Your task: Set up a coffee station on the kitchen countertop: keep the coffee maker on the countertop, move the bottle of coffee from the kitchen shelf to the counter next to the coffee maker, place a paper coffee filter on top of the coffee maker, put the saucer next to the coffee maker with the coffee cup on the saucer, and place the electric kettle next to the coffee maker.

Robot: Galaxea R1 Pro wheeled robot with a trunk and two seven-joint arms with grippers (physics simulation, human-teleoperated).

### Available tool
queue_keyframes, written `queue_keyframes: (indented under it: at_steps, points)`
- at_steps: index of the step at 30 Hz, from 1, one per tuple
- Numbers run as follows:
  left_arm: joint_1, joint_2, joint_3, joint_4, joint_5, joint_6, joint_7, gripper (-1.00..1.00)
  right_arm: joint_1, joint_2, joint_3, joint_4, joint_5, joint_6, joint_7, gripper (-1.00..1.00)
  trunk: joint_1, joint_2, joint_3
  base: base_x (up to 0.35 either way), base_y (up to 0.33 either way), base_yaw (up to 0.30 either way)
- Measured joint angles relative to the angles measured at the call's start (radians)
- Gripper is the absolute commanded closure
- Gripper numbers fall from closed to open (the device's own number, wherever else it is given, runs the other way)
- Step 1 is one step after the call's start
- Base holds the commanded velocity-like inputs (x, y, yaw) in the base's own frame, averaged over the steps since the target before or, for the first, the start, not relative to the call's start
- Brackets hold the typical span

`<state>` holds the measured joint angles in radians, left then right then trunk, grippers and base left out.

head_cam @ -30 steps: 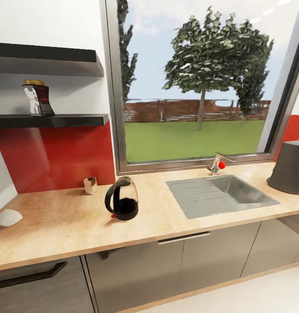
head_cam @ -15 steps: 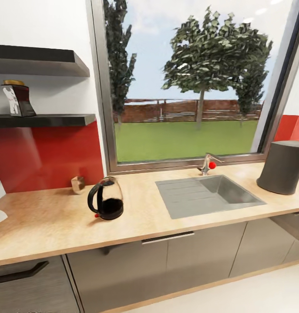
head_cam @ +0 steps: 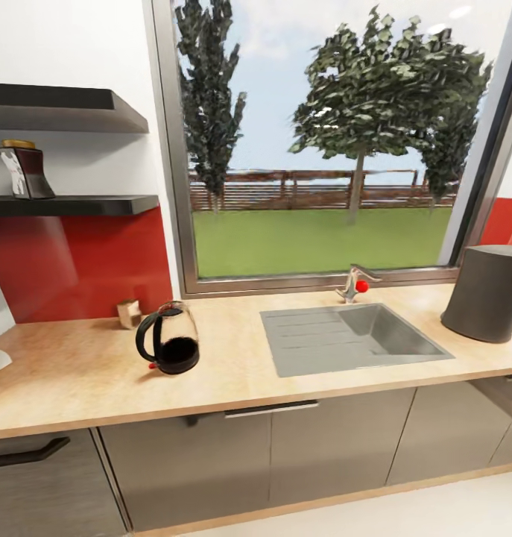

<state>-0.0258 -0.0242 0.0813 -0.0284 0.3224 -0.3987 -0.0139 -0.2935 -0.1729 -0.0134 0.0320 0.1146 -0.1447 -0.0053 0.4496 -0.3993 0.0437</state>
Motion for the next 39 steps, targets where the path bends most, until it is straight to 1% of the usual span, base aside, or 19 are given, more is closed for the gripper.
queue_keyframes:
  at_steps: [12, 23, 39]
  points:
    - [0.0, 0.0, -0.001, 0.0, 0.0, 0.0, 0.0, -1.0, 0.0, 0.006, 0.0, 0.0, 0.0, 0.0, 0.0, 1.0, 0.0, 0.0, 0.0, 0.0, -0.295, 0.009]
    - [0.0, 0.0, -0.001, 0.0, 0.0, 0.0, 0.0, -1.0, 0.0, 0.007, 0.0, 0.0, 0.0, 0.0, -0.002, 1.0, 0.0, 0.0, 0.0, 0.026, -0.296, 0.196]
    - [0.0, -0.002, -0.001, 0.0, 0.0, 0.0, 0.0, -1.0, 0.005, 0.006, 0.0, 0.0, 0.0, 0.0, -0.003, 1.0, 0.0, 0.0, 0.0, 0.055, -0.295, 0.009]
